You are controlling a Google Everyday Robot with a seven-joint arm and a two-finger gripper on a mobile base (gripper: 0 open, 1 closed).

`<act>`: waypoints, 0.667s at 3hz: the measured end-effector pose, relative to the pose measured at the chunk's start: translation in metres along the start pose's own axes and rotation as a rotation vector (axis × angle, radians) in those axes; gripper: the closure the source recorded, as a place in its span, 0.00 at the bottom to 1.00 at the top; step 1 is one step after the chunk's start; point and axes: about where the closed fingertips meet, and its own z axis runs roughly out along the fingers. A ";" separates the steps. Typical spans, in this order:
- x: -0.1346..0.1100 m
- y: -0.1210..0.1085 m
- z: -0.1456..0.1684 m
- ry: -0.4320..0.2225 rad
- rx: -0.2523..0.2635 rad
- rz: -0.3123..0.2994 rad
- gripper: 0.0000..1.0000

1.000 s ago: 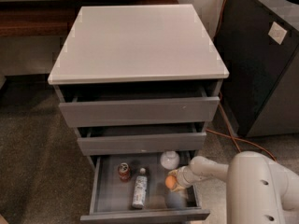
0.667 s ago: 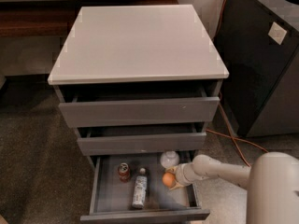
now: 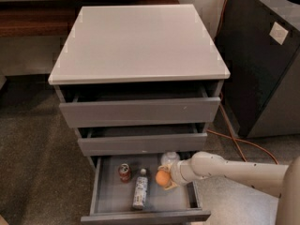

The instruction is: Pick orange from bottom drawer and place on counter

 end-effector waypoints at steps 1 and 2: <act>-0.036 -0.008 -0.037 0.023 0.020 -0.074 1.00; -0.066 -0.020 -0.076 0.059 0.052 -0.139 1.00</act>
Offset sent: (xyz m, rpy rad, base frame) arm -0.0283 0.0179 0.1675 -0.1159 -0.2216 0.0916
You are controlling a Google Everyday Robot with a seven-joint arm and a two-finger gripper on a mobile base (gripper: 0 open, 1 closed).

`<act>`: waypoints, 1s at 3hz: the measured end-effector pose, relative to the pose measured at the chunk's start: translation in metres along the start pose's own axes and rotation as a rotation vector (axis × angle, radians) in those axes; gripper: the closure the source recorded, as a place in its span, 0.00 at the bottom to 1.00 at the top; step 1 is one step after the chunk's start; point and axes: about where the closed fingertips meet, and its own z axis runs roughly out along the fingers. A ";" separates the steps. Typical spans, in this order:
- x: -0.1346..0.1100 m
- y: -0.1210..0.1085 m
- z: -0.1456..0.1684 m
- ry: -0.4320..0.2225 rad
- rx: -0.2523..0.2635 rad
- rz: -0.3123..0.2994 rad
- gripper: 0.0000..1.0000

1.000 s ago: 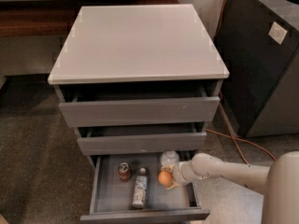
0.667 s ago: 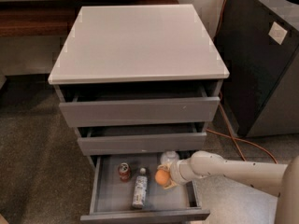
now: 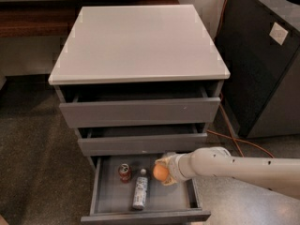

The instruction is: Pick orange from bottom drawer and place on counter

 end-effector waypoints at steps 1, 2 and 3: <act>-0.018 -0.028 -0.045 0.035 0.040 -0.055 1.00; -0.026 -0.045 -0.067 0.057 0.060 -0.084 1.00; -0.040 -0.070 -0.099 0.104 0.094 -0.132 1.00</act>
Offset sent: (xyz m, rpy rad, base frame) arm 0.0134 -0.0043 0.1225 -0.0692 -0.1545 0.0219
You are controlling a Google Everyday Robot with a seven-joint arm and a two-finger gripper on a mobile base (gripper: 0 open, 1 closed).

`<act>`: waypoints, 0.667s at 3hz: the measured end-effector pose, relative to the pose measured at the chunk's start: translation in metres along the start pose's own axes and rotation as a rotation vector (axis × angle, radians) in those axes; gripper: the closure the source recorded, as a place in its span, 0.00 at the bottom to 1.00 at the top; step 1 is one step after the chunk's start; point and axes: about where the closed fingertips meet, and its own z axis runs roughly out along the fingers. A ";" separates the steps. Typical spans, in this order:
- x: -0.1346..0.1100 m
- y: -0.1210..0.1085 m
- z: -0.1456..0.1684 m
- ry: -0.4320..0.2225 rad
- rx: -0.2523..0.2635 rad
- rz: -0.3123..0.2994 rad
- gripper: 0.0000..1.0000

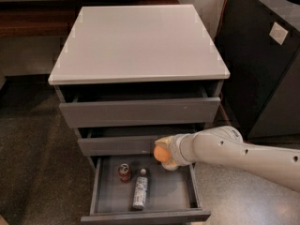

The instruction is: Pick orange from bottom drawer and place on counter

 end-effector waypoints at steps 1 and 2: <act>0.000 0.000 0.000 0.000 0.000 0.000 1.00; 0.001 -0.023 -0.018 0.010 -0.017 -0.011 1.00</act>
Offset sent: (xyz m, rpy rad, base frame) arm 0.0500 -0.0107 0.1354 -0.1002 0.0274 0.0258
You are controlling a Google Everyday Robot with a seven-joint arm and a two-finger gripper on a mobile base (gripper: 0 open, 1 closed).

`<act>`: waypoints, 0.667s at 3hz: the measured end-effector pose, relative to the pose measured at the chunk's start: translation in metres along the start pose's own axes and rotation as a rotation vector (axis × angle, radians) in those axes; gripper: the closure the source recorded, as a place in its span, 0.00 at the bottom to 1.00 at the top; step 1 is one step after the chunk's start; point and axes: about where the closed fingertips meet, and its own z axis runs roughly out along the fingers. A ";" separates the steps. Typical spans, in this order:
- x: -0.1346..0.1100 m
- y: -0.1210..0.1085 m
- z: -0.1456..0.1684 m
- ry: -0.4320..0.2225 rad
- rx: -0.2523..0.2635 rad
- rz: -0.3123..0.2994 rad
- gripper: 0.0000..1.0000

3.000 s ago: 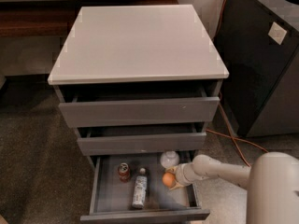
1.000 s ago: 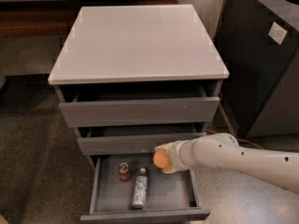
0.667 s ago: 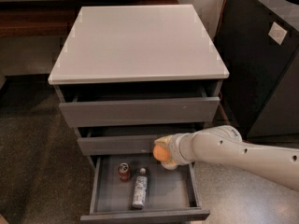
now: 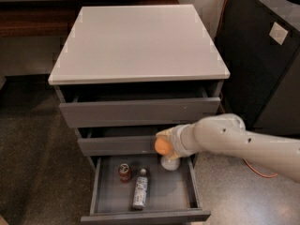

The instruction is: Pick orange from bottom drawer and place on counter

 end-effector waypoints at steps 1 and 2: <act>0.001 -0.074 -0.054 0.033 -0.032 -0.062 1.00; -0.001 -0.114 -0.084 0.044 -0.050 -0.107 1.00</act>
Offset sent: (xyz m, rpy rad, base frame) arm 0.0731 0.0031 0.1874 -0.1440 -0.0320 0.1056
